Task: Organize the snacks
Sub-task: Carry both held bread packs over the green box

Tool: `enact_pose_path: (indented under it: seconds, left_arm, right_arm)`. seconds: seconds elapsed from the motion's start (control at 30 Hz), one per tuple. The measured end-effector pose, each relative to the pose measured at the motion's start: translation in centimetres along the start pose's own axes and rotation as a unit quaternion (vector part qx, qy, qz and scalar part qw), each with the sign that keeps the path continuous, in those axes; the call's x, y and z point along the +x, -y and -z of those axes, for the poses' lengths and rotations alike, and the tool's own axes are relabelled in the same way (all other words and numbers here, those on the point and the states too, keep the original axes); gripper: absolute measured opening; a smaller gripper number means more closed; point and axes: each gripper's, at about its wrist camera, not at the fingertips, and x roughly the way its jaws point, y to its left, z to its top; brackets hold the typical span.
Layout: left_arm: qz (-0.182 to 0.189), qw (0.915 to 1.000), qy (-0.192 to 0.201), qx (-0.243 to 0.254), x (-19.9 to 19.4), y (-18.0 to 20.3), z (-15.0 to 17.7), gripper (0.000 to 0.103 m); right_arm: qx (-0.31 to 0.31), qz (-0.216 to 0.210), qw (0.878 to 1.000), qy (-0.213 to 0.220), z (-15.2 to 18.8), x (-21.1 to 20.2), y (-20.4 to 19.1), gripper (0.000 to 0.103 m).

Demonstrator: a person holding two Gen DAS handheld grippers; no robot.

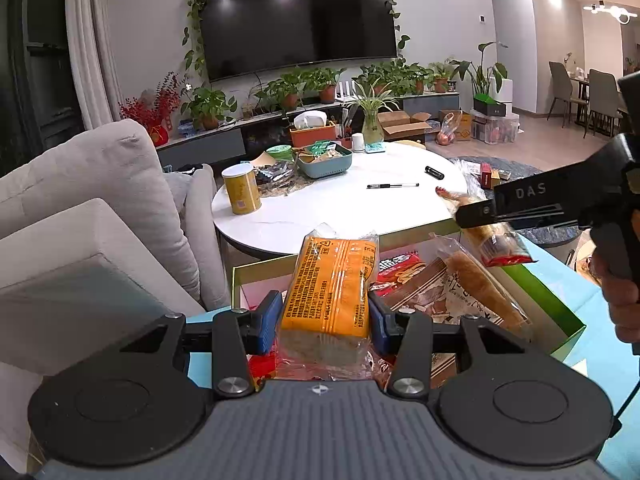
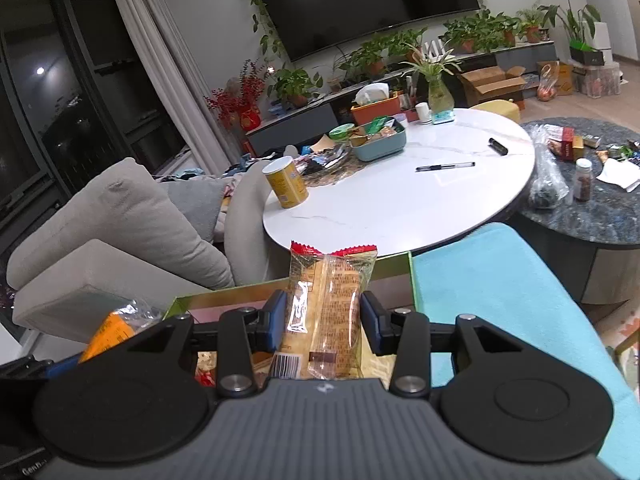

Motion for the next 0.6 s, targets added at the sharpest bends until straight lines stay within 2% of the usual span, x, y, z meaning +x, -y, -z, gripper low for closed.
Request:
enact_pose_path:
  seconds: [0.23, 0.6]
  left_arm:
    - [-0.001, 1.0, -0.005, 0.0, 0.3, 0.0, 0.2, 0.042]
    - [0.001, 1.0, -0.007, -0.003, 0.8, 0.1, -0.4, 0.042]
  right_arm:
    - [0.002, 0.023, 1.0, 0.016, 0.4, -0.6, 0.4, 0.073]
    - [-0.004, 0.015, 0.999, 0.038, 0.6, -2.8, 0.3, 0.073]
